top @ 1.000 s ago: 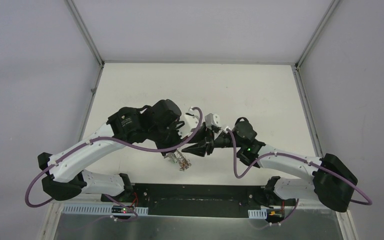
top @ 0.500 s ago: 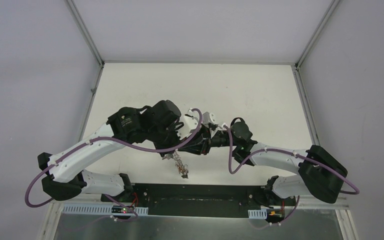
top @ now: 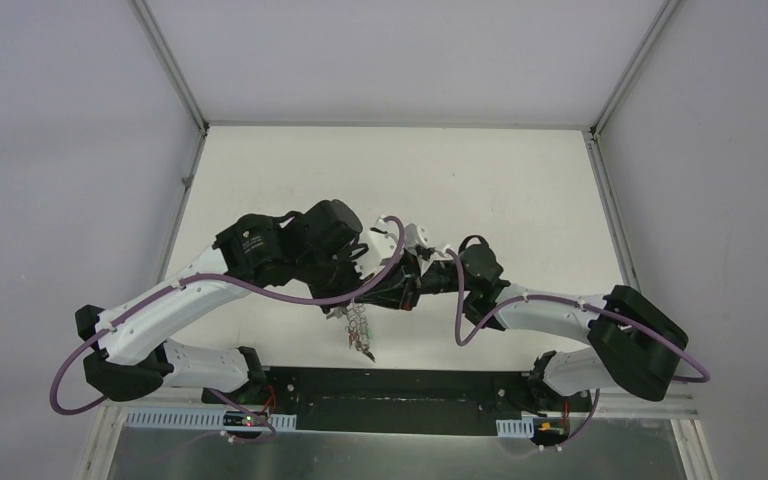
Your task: Put the keys on the keyring
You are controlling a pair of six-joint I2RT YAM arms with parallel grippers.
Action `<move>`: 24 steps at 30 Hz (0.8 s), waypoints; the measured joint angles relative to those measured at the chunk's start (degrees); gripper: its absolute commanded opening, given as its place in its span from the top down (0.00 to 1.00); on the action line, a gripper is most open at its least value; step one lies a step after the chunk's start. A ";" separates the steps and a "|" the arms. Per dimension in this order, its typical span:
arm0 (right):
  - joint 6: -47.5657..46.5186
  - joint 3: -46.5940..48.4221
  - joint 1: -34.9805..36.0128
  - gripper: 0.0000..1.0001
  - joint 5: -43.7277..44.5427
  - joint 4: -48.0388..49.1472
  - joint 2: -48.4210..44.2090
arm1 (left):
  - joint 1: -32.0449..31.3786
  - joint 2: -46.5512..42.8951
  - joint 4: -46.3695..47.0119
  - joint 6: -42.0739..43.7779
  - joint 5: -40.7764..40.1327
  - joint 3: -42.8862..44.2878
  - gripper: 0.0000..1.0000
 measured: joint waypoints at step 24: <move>0.44 0.68 0.26 1.00 -1.90 -0.59 0.87 | 0.00 -18.84 12.94 3.30 -0.76 -14.19 0.48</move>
